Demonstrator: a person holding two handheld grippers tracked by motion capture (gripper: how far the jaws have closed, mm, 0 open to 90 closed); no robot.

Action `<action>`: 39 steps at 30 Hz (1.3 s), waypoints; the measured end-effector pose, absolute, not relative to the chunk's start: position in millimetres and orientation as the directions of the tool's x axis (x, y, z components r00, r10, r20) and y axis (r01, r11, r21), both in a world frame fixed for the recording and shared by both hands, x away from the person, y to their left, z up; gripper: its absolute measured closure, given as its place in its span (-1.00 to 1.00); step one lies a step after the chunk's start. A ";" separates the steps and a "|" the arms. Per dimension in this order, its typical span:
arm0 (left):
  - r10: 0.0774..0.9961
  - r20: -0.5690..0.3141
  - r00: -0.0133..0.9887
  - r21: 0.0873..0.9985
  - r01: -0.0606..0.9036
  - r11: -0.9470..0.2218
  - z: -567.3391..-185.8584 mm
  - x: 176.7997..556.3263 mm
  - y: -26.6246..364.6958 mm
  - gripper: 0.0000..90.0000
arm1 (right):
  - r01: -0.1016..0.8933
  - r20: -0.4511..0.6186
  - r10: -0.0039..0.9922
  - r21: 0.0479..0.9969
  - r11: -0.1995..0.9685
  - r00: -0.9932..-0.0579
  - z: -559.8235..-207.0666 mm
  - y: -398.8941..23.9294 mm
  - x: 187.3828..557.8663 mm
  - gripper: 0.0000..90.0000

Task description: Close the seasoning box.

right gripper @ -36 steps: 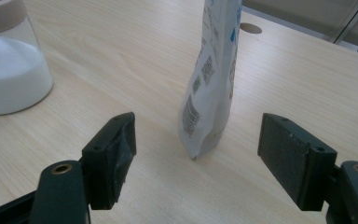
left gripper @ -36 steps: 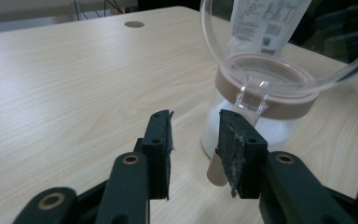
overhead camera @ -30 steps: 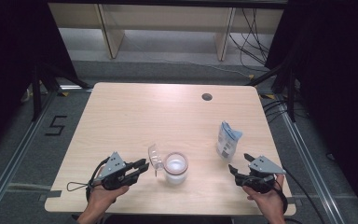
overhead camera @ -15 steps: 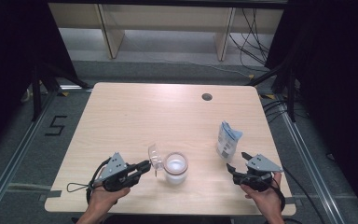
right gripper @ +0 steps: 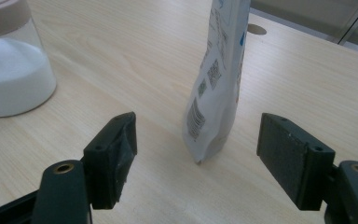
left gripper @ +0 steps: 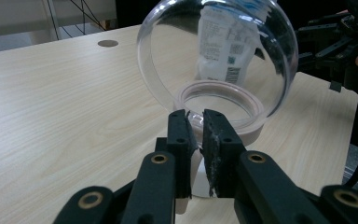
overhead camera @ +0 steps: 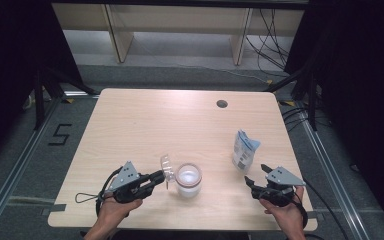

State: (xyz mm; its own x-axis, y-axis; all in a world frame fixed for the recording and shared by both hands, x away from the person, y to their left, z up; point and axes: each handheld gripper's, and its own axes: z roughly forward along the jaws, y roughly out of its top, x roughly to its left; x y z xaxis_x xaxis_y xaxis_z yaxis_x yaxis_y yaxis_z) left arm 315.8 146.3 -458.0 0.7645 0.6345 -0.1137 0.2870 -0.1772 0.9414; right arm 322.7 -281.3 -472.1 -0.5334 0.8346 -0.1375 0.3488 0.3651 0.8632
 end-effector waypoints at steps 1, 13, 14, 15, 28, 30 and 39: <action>0.628 -0.116 0.769 0.942 0.285 -0.175 -458.3 316.6 146.0 0.79 | 0.348 -0.133 0.833 0.864 0.363 -0.538 -472.5 -281.4 322.9 -0.34; 0.612 -0.123 0.781 0.944 0.283 -0.172 -458.6 318.5 140.8 0.77 | 0.348 -0.140 0.841 0.865 0.360 -0.523 -472.6 -284.5 318.9 -0.33; 0.612 -0.124 0.781 0.944 0.284 -0.171 -458.5 318.5 140.6 0.77 | 0.361 -0.132 0.846 0.863 0.355 -0.517 -472.6 -284.4 317.4 -0.33; 0.610 -0.125 0.783 0.943 0.284 -0.172 -458.5 318.8 140.3 0.77 | 0.357 -0.134 0.844 0.863 0.358 -0.520 -472.6 -284.9 317.6 -0.33; 0.601 -0.121 0.790 0.944 0.278 -0.175 -458.5 320.6 137.3 0.76 | 0.367 -0.128 0.849 0.861 0.351 -0.513 -473.0 -286.1 314.1 -0.33; 0.606 -0.118 0.787 0.942 0.282 -0.182 -458.1 320.5 137.1 0.76 | 0.380 -0.114 0.855 0.860 0.340 -0.505 -472.8 -285.7 312.4 -0.33; 0.608 -0.119 0.785 0.940 0.287 -0.187 -458.1 320.8 137.1 0.71 | 0.362 -0.136 0.851 0.863 0.354 -0.508 -472.3 -288.4 312.9 -0.33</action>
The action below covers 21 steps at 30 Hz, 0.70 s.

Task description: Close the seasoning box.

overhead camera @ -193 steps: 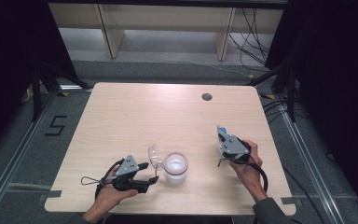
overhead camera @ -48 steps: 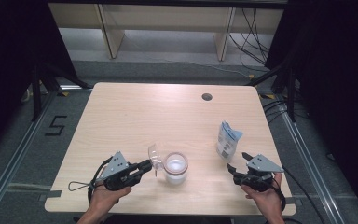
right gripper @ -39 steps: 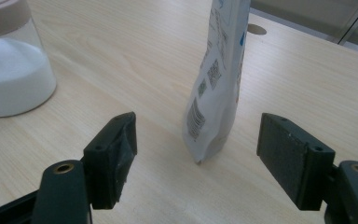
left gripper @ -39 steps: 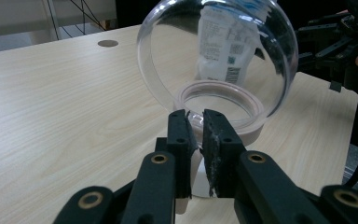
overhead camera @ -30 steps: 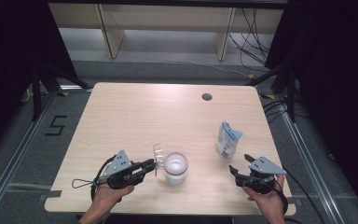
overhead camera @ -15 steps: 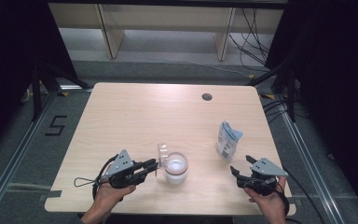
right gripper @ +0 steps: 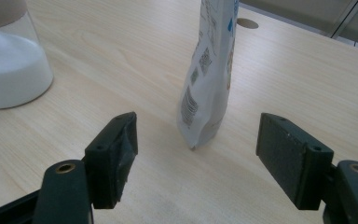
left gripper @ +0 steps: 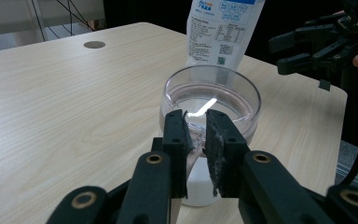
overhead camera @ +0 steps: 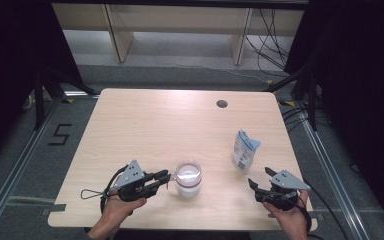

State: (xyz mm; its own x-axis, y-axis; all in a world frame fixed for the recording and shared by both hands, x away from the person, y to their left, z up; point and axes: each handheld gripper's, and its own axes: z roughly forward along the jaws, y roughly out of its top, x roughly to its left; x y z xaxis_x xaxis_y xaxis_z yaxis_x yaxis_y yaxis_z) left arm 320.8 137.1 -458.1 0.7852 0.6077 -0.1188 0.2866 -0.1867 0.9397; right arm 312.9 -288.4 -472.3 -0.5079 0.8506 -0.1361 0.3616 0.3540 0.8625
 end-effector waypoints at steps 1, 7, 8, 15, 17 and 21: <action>0.603 -0.122 0.789 0.943 0.281 -0.176 -458.7 321.4 136.9 0.69 | 0.361 -0.136 0.850 0.863 0.354 -0.508 -472.4 -288.4 312.9 -0.33; 0.609 -0.138 0.781 0.936 0.304 -0.178 -458.3 321.2 137.4 0.23 | 0.378 -0.117 0.850 0.859 0.346 -0.513 -472.7 -287.1 313.0 -0.33; 0.610 -0.146 0.779 0.935 0.310 -0.173 -458.3 321.3 137.6 0.18 | 0.377 -0.118 0.850 0.859 0.346 -0.513 -472.7 -286.9 313.0 -0.33; 0.626 -0.158 0.763 0.928 0.331 -0.169 -457.8 319.8 138.4 -0.18 | 0.374 -0.117 0.849 0.860 0.346 -0.515 -472.5 -286.9 313.5 -0.33; 0.631 -0.142 0.763 0.931 0.319 -0.176 -458.0 318.0 137.9 -0.20 | 0.372 -0.118 0.848 0.861 0.347 -0.517 -472.4 -286.8 313.5 -0.33; 0.631 -0.139 0.764 0.928 0.322 -0.186 -457.9 315.4 137.7 -0.30 | 0.375 -0.102 0.844 0.863 0.338 -0.526 -472.1 -286.4 313.3 -0.35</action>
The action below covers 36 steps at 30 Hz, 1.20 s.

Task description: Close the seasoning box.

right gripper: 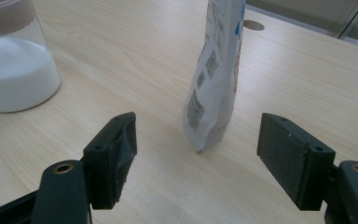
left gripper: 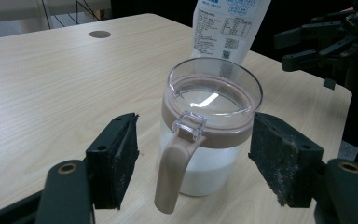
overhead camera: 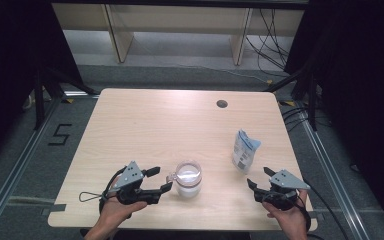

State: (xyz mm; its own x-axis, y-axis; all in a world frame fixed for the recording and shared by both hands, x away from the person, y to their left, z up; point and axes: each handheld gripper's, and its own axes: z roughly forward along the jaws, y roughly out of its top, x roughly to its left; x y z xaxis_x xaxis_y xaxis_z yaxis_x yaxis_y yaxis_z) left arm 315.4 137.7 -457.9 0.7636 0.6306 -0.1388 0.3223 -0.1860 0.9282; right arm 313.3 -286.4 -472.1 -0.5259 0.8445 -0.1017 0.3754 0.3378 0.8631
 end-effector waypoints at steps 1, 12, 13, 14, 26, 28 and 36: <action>0.624 -0.136 0.770 0.929 0.318 -0.190 -458.7 315.1 137.4 -0.32 | 0.388 -0.080 0.854 0.866 0.316 -0.514 -473.0 -284.9 312.1 -0.35; 0.614 -0.146 0.776 0.902 0.359 -0.239 -466.2 309.8 137.0 -0.39 | 0.416 0.017 0.829 0.870 0.264 -0.559 -473.8 -280.1 311.6 -0.59; 0.613 -0.153 0.776 0.901 0.364 -0.236 -467.6 309.3 137.4 -0.40 | 0.435 0.037 0.834 0.865 0.249 -0.551 -473.9 -278.7 309.9 -0.61; 0.616 -0.155 0.772 0.899 0.369 -0.236 -468.2 308.5 137.7 -0.40 | 0.444 0.042 0.832 0.860 0.252 -0.553 -474.0 -278.8 309.0 -0.63; 0.611 -0.139 0.780 0.889 0.370 -0.271 -472.8 302.1 137.9 -0.42 | 0.428 0.032 0.804 0.859 0.282 -0.594 -476.2 -277.6 301.8 -0.63; 0.603 -0.145 0.784 0.889 0.370 -0.268 -474.2 302.3 137.4 -0.42 | 0.437 0.049 0.806 0.858 0.268 -0.590 -477.2 -277.1 300.5 -0.63; 0.607 -0.159 0.778 0.878 0.393 -0.273 -477.5 298.8 133.7 -0.43 | 0.446 0.058 0.797 0.852 0.274 -0.601 -478.4 -276.5 294.9 -0.64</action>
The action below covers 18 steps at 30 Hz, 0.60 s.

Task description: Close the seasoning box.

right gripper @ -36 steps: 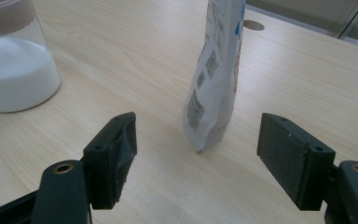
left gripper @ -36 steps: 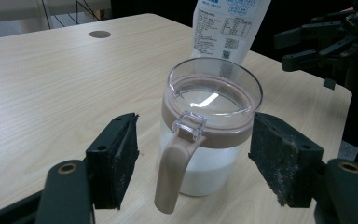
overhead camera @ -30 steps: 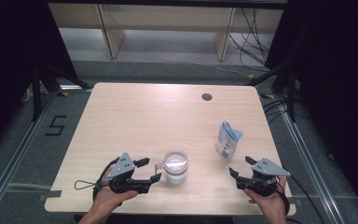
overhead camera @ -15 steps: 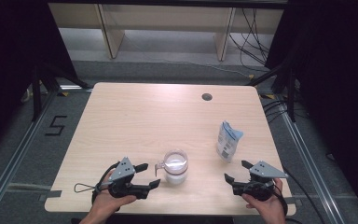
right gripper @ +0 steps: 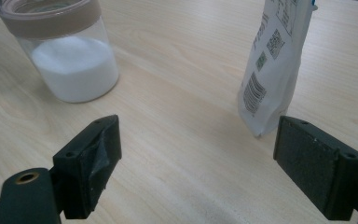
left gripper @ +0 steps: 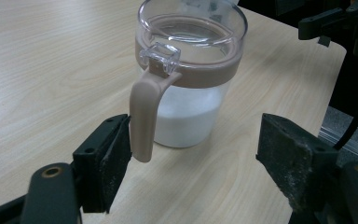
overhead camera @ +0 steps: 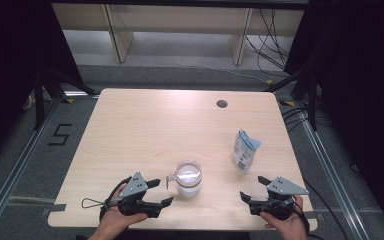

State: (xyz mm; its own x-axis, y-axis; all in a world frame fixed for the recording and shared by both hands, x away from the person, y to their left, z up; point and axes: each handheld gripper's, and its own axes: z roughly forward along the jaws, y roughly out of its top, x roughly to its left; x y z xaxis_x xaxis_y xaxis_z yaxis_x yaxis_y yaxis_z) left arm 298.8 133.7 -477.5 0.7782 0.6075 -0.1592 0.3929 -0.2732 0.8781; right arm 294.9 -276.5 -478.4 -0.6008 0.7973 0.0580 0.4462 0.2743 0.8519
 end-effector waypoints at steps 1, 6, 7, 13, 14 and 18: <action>0.602 -0.147 0.785 0.879 0.383 -0.285 -477.7 298.7 134.5 -0.43 | 0.445 0.058 0.795 0.852 0.276 -0.604 -478.8 -276.8 294.7 -0.64; 0.600 -0.137 0.788 0.876 0.379 -0.299 -480.0 295.1 135.1 -0.43 | 0.443 0.044 0.787 0.845 0.299 -0.615 -480.8 -278.2 294.0 -0.64; 0.598 -0.137 0.790 0.870 0.384 -0.309 -480.1 294.4 135.3 -0.43 | 0.451 0.048 0.785 0.840 0.303 -0.617 -480.9 -277.9 293.1 -0.64; 0.584 -0.151 0.798 0.865 0.392 -0.313 -485.7 291.4 135.7 -0.49 | 0.461 0.057 0.778 0.832 0.309 -0.625 -483.8 -277.4 291.6 -0.64; 0.582 -0.143 0.801 0.865 0.387 -0.319 -487.1 290.9 135.4 -0.49 | 0.473 0.068 0.781 0.827 0.305 -0.621 -483.4 -276.7 289.9 -0.64; 0.605 -0.108 0.789 0.860 0.380 -0.342 -489.4 289.8 137.2 -0.54 | 0.457 0.057 0.774 0.833 0.312 -0.631 -484.7 -277.0 289.4 -0.64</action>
